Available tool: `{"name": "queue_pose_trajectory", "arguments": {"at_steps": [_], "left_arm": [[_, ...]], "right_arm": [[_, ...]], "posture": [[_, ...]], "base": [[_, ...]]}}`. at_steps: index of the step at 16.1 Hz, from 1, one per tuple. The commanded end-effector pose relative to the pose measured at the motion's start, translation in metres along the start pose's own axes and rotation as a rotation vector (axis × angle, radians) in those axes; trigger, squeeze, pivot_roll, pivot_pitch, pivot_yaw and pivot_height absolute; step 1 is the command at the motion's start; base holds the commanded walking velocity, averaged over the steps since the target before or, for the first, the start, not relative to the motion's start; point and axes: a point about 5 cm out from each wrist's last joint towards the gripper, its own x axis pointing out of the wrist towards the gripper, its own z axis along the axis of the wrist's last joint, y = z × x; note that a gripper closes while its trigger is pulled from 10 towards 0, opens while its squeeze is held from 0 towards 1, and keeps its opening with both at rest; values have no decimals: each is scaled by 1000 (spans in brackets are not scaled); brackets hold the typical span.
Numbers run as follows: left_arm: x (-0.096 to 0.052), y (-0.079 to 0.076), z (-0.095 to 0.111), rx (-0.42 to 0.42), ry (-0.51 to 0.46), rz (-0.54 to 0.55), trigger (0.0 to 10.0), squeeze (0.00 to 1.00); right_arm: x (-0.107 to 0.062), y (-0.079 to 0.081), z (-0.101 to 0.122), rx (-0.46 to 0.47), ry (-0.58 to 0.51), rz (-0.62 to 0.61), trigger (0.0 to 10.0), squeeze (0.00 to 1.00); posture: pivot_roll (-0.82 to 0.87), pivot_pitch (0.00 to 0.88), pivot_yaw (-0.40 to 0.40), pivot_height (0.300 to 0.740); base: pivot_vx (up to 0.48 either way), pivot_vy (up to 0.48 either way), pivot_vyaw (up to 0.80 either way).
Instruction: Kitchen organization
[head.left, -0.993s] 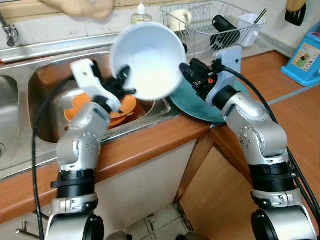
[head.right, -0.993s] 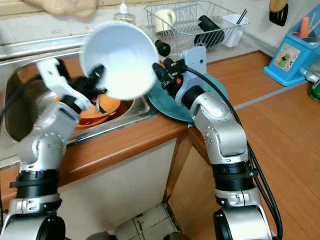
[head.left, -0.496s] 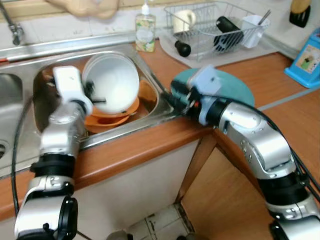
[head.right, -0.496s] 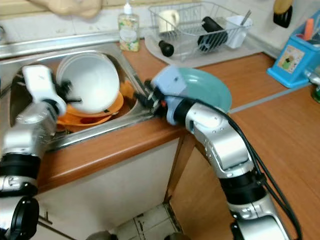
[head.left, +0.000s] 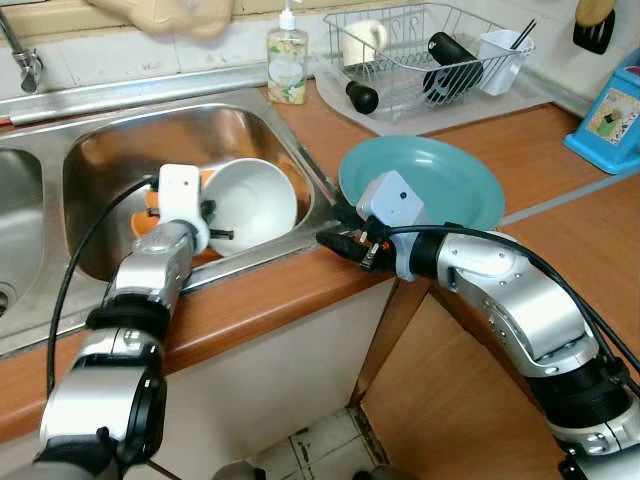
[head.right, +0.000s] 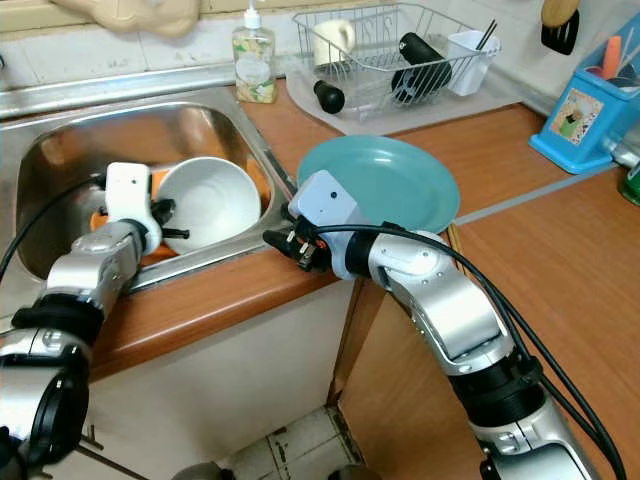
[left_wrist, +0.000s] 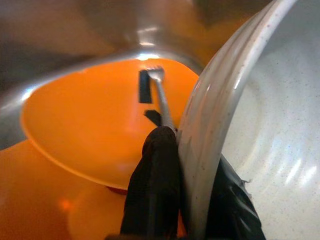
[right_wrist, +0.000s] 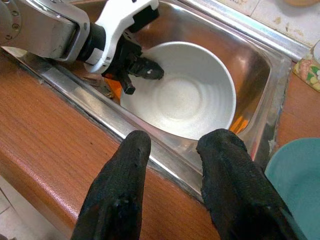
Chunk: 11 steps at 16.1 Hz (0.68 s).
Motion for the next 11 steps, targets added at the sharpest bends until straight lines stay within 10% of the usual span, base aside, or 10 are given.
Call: {"name": "queue_pose_trajectory", "arguments": {"at_steps": [1, 4, 5, 11], "left_arm": [[2, -4, 4, 23, 4, -17, 10000, 0], [4, -5, 0, 40, 39, -39, 10000, 0], [4, -5, -1, 45, 47, -44, 10000, 929], [4, 2, 3, 61, 39, -26, 10000, 1000]], "right_arm": [[-1, 2, 0, -18, 16, 5, 10000, 0], [-1, 2, -1, -23, 25, 4, 10000, 0], [-1, 2, -1, -25, 28, 2, 10000, 0], [1, -2, 0, -12, 17, -28, 10000, 0]], "posture": [[-183, 0, 27, 740], [-186, 0, 31, 740], [-186, 0, 31, 740], [-179, 0, 29, 740]], "base": [[0, 0, 0], [0, 0, 0], [0, 0, 0], [0, 0, 0]]}}
